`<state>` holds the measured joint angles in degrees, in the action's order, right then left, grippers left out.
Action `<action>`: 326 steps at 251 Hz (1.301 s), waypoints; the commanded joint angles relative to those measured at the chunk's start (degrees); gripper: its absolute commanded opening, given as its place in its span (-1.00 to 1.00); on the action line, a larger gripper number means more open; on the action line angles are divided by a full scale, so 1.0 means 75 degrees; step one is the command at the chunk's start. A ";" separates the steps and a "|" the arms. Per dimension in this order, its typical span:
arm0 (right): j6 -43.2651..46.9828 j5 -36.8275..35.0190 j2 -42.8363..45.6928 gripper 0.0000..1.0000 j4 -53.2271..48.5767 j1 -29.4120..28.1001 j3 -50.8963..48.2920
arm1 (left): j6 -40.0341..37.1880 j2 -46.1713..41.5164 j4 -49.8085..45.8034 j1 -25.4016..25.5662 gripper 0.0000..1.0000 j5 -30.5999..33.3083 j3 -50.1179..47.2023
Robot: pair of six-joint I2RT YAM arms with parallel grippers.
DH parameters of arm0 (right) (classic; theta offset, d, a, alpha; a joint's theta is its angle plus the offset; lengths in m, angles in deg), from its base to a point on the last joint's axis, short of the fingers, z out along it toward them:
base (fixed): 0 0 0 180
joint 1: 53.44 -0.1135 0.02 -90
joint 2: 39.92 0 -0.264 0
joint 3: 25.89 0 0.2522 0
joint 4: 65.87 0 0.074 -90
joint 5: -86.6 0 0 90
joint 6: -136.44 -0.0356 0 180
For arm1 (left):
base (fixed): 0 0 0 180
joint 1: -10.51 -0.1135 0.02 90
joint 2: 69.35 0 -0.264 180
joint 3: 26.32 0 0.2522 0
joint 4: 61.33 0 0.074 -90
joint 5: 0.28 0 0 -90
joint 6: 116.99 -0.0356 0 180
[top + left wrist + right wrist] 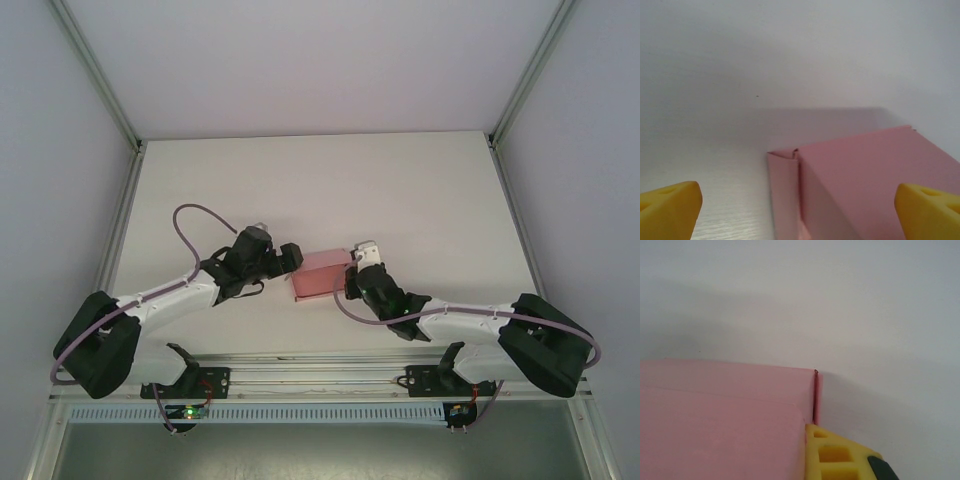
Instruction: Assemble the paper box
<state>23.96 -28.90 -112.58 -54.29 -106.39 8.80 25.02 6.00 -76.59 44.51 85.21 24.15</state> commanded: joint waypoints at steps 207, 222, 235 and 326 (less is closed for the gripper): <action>-0.1349 -0.0716 -0.0169 -0.40 -0.1591 -0.1368 0.0024 | 0.0618 0.0518 0.1752 0.0131 -0.12 -0.0177 -0.1127; -0.1361 -0.0675 -0.0075 -0.34 -0.1495 -0.1366 -0.0044 | 0.0578 0.0632 0.1818 0.0128 -0.17 -0.0157 -0.1144; -0.1372 -0.0609 0.0028 -0.31 -0.1485 -0.1366 -0.0071 | 0.0543 0.0722 0.1904 0.0145 -0.19 -0.0162 -0.1142; -0.0702 0.1493 0.0870 0.70 -0.2266 -0.1354 -0.0271 | 0.0193 0.1120 0.2016 0.0236 -0.25 0.0143 -0.1029</action>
<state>16.20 -25.16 -108.64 -67.19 -115.96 6.94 28.93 12.47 -59.13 45.39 83.96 16.54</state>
